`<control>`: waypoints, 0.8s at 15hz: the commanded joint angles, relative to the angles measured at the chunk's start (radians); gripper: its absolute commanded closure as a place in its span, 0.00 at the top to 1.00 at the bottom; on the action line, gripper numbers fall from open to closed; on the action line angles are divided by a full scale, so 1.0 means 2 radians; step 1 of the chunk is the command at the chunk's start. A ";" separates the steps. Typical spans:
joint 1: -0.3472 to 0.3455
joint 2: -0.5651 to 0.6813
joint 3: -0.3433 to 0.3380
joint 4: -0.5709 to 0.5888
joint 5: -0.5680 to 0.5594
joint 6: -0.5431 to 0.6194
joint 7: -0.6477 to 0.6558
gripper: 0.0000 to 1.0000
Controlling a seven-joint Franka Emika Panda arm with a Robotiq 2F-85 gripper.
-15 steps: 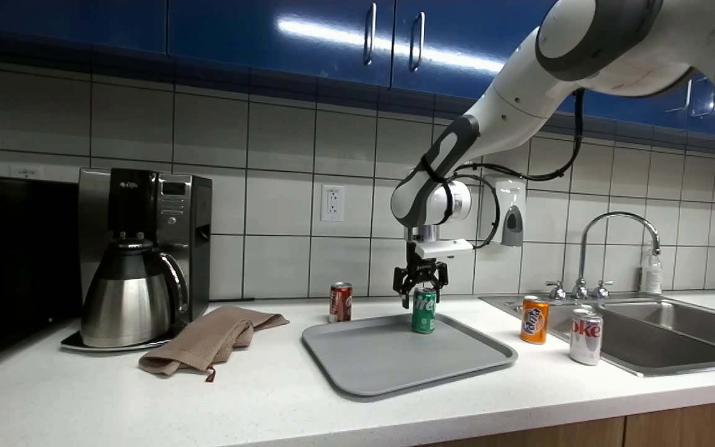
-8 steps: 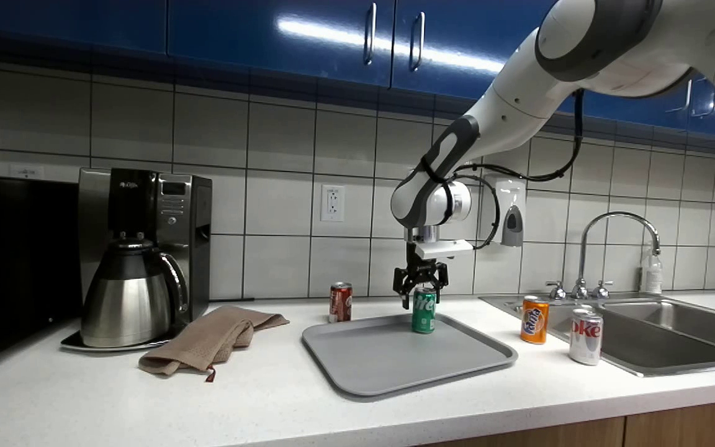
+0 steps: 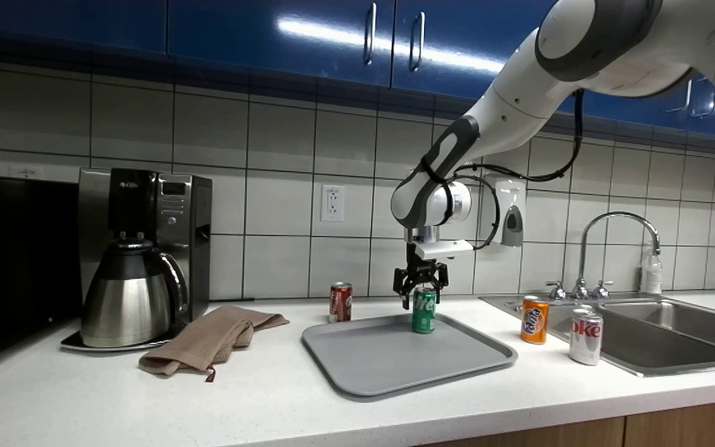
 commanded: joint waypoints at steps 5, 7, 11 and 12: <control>-0.005 -0.011 0.005 -0.014 -0.004 0.002 -0.001 1.00; -0.005 -0.011 0.005 -0.014 -0.004 0.002 -0.001 0.75; -0.005 -0.011 0.005 -0.013 -0.004 0.004 -0.001 0.51; -0.004 -0.011 0.005 -0.013 -0.004 0.003 -0.001 0.42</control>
